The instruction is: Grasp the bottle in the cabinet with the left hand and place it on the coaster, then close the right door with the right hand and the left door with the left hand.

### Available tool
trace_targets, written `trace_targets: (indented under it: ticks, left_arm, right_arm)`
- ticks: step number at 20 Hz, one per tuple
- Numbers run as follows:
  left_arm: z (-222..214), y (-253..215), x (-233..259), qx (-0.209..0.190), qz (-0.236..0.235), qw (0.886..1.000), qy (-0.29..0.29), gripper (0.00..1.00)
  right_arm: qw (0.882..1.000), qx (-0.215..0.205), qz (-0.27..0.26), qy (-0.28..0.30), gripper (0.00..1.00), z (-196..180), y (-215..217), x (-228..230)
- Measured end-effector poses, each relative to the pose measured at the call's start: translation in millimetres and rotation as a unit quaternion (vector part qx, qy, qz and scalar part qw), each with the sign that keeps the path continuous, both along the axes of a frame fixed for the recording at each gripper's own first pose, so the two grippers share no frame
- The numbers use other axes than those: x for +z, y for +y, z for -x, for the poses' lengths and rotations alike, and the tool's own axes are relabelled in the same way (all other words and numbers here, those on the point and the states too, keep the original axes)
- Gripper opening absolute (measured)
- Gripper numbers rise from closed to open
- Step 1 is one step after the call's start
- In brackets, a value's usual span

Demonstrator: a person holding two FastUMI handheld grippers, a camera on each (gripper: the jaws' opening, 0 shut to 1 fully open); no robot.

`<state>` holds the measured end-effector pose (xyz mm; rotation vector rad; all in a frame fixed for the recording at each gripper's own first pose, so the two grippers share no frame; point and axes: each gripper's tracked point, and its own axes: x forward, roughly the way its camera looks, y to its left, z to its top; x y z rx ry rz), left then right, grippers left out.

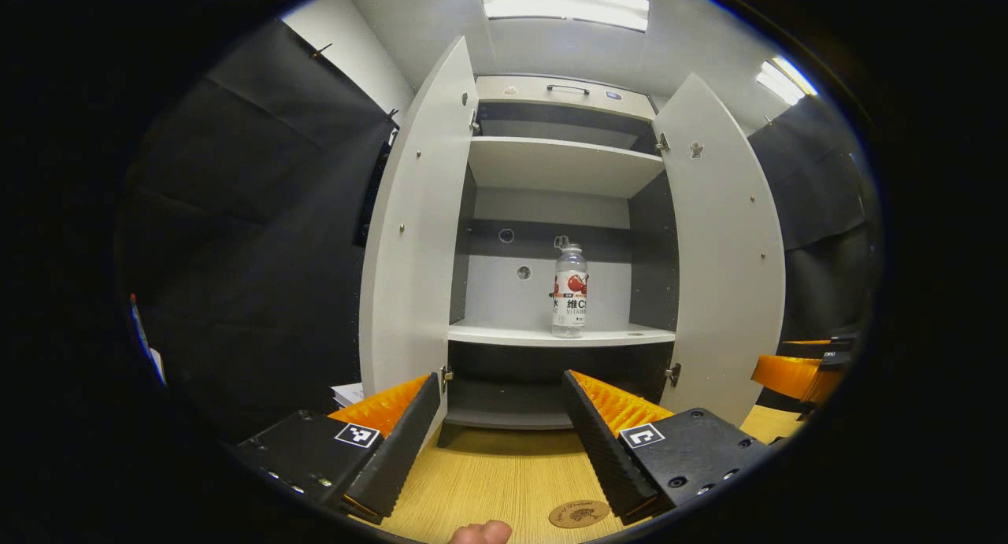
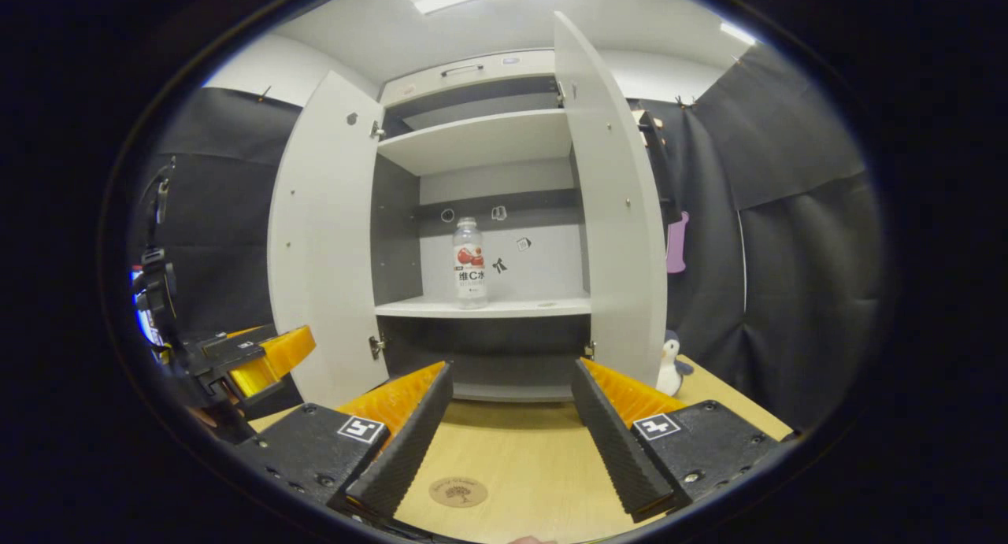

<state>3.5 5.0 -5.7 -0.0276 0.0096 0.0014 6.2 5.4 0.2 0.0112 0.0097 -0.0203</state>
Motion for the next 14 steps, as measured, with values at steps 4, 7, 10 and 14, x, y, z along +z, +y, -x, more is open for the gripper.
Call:
trace_targets:
  ticks: [4,7,10,14]
  left_arm:
    - [-8.6,-4.8,-1.2,-0.011,0.005,1.0,0.006,0.95]
    - [-33.9,-13.1,15.5,-0.026,0.003,1.0,-0.011,0.9]
    - [-64.7,-33.7,27.7,-0.059,-0.002,0.998,-0.02,0.94]
    - [-113.7,-72.5,50.9,-0.101,0.011,0.994,-0.035,0.95]
  right_arm:
    - [1.0,0.002,0.0,0.004,0.99,-4.4,1.7,-1.4]
    - [1.0,-0.001,0.003,-0.001,1.0,-4.1,0.7,4.3]
    - [1.0,-0.003,-0.005,-0.004,0.99,-3.7,-0.7,6.4]
    - [1.0,-0.011,-0.009,-0.013,0.99,1.6,-2.6,12.5]
